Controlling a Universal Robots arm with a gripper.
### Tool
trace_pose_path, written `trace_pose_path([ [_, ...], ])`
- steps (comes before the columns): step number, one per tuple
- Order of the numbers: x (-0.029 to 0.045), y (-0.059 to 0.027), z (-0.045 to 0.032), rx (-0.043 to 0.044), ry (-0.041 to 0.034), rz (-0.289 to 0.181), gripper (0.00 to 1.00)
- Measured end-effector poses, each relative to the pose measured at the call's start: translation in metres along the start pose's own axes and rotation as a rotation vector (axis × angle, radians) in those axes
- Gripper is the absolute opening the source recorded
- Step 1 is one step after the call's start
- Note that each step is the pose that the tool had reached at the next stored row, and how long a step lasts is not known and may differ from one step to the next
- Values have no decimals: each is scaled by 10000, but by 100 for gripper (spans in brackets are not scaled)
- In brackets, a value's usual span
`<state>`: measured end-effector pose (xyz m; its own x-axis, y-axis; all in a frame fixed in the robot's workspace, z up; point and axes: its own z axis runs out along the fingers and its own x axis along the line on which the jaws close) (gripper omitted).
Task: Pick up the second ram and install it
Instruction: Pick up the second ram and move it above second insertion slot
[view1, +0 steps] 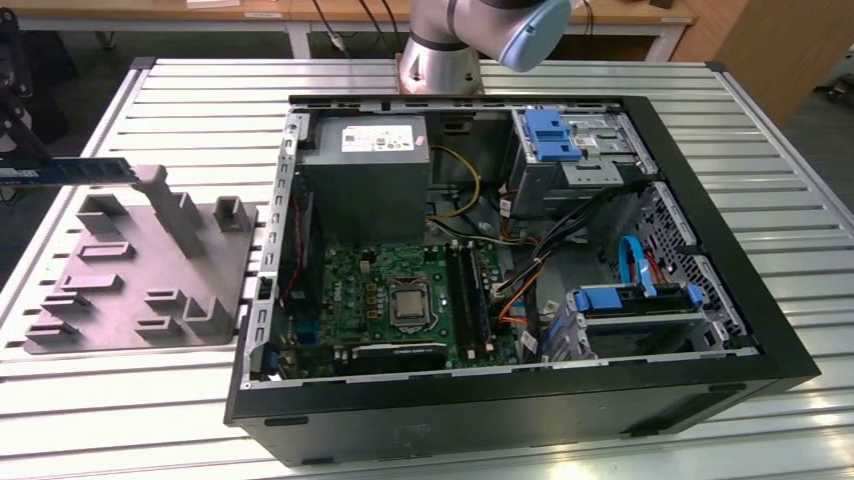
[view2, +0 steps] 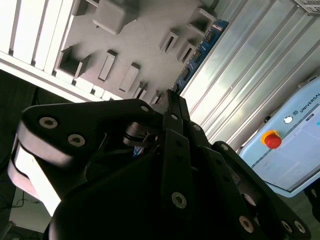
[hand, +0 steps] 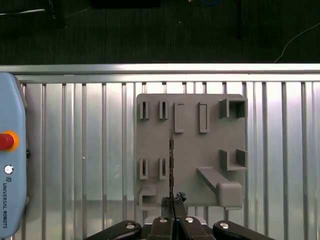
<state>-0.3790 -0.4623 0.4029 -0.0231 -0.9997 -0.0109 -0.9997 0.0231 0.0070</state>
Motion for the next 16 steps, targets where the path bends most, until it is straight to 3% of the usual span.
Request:
trace_pose_path([
  [6,-3,-130,0,-7,0,1,11],
  [16,-10,-424,-1,-39,-1,2,11],
])
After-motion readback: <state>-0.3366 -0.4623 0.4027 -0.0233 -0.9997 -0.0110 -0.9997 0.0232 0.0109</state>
